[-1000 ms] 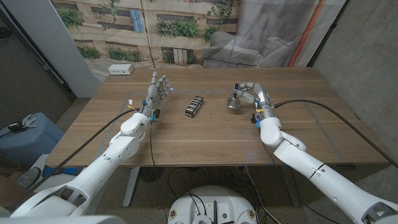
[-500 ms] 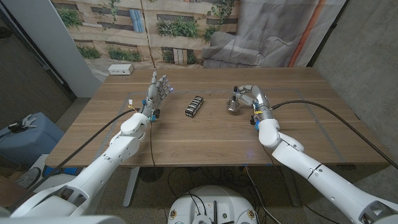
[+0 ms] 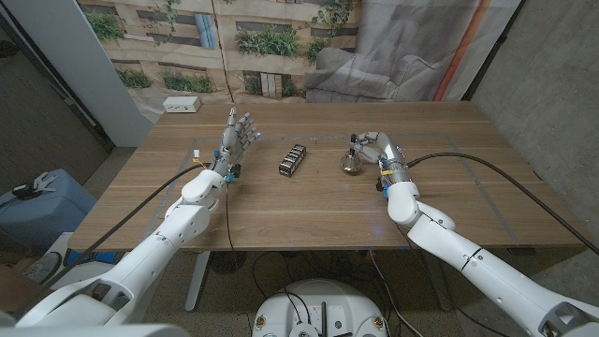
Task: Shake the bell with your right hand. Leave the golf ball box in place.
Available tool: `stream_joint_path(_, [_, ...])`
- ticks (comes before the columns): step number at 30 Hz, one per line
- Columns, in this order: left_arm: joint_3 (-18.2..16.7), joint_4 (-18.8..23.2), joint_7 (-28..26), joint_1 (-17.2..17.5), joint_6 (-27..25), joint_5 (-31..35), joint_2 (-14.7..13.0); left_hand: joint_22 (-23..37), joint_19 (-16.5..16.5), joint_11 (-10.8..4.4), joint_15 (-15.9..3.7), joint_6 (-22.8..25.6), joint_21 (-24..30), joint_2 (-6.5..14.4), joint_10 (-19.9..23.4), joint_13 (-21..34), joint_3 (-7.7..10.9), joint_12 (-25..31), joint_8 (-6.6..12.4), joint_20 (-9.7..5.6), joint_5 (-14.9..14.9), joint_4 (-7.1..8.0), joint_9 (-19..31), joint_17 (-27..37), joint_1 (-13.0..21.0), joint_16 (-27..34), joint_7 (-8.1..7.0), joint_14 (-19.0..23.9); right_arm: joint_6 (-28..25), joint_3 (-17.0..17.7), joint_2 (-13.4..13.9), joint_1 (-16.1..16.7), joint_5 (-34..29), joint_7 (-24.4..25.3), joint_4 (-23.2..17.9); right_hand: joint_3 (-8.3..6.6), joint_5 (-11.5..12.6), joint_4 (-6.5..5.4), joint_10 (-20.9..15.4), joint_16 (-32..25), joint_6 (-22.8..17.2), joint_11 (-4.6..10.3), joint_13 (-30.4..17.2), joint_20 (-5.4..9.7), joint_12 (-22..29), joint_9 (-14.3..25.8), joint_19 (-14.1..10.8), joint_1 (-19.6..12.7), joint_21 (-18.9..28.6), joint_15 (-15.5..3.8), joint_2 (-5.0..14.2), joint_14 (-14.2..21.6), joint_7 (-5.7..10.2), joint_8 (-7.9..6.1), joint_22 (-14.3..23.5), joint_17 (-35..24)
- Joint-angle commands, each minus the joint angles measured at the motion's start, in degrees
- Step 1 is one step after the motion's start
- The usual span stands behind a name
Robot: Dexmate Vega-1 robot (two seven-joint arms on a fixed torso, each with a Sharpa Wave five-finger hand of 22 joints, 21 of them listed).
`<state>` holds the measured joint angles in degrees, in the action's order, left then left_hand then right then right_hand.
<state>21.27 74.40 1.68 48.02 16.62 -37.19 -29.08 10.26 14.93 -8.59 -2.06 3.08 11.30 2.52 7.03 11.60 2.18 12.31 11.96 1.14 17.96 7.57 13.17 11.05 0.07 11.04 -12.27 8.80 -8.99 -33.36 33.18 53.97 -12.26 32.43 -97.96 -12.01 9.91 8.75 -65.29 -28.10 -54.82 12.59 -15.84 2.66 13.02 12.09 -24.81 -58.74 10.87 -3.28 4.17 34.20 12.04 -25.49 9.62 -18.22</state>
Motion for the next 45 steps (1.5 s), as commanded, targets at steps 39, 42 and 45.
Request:
stream_joint_path(39, [-0.02,0.04,-0.02,0.04,0.00,-0.01,-0.02,0.32,0.43,-0.27,-5.60,-0.03,0.39,0.55,0.20,0.29,0.03,0.33,0.32,0.07,0.36,0.39,0.24,0.26,0.09,0.32,-0.45,0.50,-3.13,-1.20,0.89,0.32,0.73,-1.73,0.12,2.23,0.21,-0.77,4.08,1.18,3.83,-0.17,0.12,0.65,-1.11,0.16,-0.46,3.59,0.19,-8.01,-2.06,-2.03,-0.43,1.50,0.13,-0.07])
stream_joint_path(42, [-0.02,0.03,-0.02,0.04,0.00,-0.01,-0.02,0.32,0.47,-0.29,-5.57,-0.02,0.40,0.55,0.14,0.29,0.03,0.31,0.32,0.08,0.36,0.40,0.24,0.26,0.09,0.32,-0.45,0.50,-3.07,-1.21,1.19,0.20,1.08,-2.43,-0.03,2.98,0.34,-0.85,5.80,1.48,5.22,-0.17,0.36,0.12,-1.56,0.07,-0.24,4.59,0.12,-7.84,-3.04,-2.78,-0.53,2.22,0.14,-0.07])
stream_joint_path(45, [-0.02,0.03,-0.01,0.03,0.00,-0.02,-0.02,0.32,0.46,-0.32,-5.58,-0.03,0.40,0.55,0.16,0.29,0.03,0.32,0.32,0.04,0.36,0.40,0.24,0.26,0.09,0.32,-0.45,0.48,-3.06,-1.29,1.53,0.05,1.30,-3.17,-0.18,3.41,0.46,-0.95,6.68,1.76,6.30,-0.14,0.46,-0.13,-1.68,0.02,0.07,5.28,0.04,-7.58,-3.57,-3.48,-0.48,2.77,0.15,-0.06])
